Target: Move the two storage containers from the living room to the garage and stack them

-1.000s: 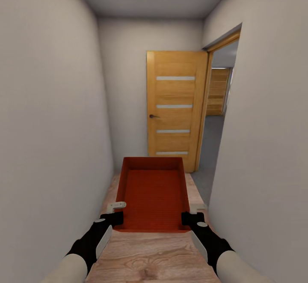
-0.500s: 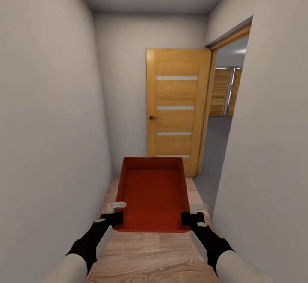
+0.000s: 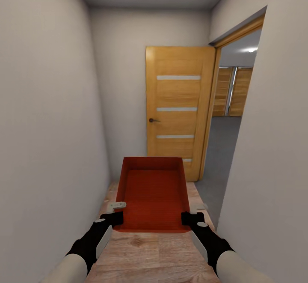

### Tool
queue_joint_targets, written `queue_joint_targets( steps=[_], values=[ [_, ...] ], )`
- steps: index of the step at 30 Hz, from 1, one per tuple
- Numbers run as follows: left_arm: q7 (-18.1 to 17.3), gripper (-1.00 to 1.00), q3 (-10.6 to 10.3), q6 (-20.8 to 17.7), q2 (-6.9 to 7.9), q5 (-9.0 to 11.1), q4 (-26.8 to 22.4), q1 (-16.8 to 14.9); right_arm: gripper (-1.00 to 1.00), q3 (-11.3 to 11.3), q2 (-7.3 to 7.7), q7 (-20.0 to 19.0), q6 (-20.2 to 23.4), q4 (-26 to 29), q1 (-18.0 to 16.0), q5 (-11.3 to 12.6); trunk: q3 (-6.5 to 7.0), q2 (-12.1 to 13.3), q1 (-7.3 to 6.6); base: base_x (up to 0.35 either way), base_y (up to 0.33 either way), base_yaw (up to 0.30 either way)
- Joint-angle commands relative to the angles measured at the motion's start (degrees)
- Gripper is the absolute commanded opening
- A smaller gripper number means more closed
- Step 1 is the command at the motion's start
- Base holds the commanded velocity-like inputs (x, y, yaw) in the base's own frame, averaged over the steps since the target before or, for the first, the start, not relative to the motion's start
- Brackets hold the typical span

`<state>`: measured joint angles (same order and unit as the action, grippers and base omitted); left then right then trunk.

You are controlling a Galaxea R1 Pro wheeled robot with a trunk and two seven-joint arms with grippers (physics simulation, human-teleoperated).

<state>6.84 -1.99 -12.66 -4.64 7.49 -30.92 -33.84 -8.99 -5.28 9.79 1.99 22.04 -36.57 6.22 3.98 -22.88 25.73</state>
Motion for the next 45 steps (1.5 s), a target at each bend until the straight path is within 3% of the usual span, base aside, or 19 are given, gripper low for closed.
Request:
queue_joint_targets(
  steps=[1, 45],
  values=[
    [0.72, -1.00, 1.38, -0.34, 1.57, 0.16, -0.20, 0.00, -1.00, 0.73, 0.54, 0.58, 0.21, 0.17, -0.02, 0.46, -0.02, -0.04, 0.05, 0.322, 0.000, 0.000],
    [0.72, -1.00, 1.41, -0.34, 1.57, 0.16, -0.20, 0.00, -1.00, 0.73, 0.54, 0.58, 0.21, 0.16, -0.01, 0.46, -0.02, -0.04, 0.05, 0.322, 0.000, 0.000]
  ],
)
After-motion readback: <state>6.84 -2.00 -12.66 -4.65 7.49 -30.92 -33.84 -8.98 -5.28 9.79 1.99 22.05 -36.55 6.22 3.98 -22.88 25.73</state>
